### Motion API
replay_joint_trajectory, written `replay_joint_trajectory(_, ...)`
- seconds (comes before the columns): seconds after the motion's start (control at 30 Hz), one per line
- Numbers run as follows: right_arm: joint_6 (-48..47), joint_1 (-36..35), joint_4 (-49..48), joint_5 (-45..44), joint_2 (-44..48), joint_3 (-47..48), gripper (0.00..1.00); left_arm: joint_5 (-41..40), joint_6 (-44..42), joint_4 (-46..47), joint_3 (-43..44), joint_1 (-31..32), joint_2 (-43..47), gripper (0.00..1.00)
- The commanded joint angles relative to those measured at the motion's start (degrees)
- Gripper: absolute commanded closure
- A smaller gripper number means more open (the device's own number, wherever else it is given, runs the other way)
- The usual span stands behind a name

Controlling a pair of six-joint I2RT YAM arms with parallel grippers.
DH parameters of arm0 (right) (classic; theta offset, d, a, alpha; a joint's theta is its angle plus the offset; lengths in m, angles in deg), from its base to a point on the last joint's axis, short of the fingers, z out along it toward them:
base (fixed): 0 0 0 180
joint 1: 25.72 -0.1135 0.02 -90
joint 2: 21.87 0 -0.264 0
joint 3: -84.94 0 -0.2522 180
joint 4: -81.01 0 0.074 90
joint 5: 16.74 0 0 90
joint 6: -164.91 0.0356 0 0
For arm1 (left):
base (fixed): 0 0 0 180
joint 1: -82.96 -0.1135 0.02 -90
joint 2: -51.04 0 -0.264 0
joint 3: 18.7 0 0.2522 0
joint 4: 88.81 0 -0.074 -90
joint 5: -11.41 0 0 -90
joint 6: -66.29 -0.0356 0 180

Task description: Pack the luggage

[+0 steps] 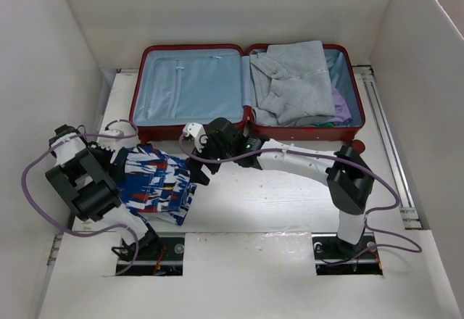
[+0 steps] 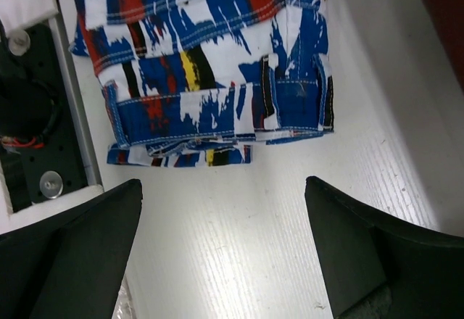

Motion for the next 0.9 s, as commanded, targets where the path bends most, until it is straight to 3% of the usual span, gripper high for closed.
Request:
replay_joint_trajectory(0.0, -2.1, -0.3, 1.3, 1.2, -0.4, 2.9, 0.02, -1.5, -0.7, 2.1, 0.2, 1.5, -5.7, 0.00)
replay_joint_trajectory(0.1, -2.1, 0.2, 1.3, 1.2, -1.8, 2.9, 0.02, -4.2, -0.9, 5.0, -0.4, 2.0, -10.0, 0.00)
replay_joint_trajectory(0.37, -1.6, 1.4, 1.3, 1.8, -3.5, 3.9, 0.02, -0.8, -9.7, -1.4, -2.1, 7.8, -14.7, 0.00)
replay_joint_trajectory(0.43, -1.6, 1.9, 1.9, 1.8, -3.5, 3.9, 0.02, -0.2, -10.3, -1.4, -2.2, 9.0, -16.6, 0.43)
replay_joint_trajectory(0.5, -1.6, 1.9, 2.5, 1.1, -4.0, 4.5, 0.02, 1.2, -8.3, -1.4, -0.6, 9.5, -18.2, 0.76)
replay_joint_trajectory(0.53, -1.6, 1.9, 2.5, 1.1, -4.0, 4.5, 0.02, 1.7, -7.8, -3.3, 0.5, 9.5, -19.1, 1.00)
replay_joint_trajectory(0.63, -1.6, 2.4, 3.1, 1.1, -4.0, 4.5, 0.02, 5.1, -8.7, -6.0, 3.6, 8.3, -19.8, 1.00)
replay_joint_trajectory(0.77, -5.3, 3.5, 2.4, 2.3, -1.1, 3.7, 0.02, 5.8, -12.8, -3.7, 2.4, 9.3, -6.5, 1.00)
replay_joint_trajectory(0.87, -11.7, 3.5, 1.9, 5.5, 0.8, 4.3, 0.02, 5.2, -18.4, -5.6, 0.0, 13.7, 2.1, 1.00)
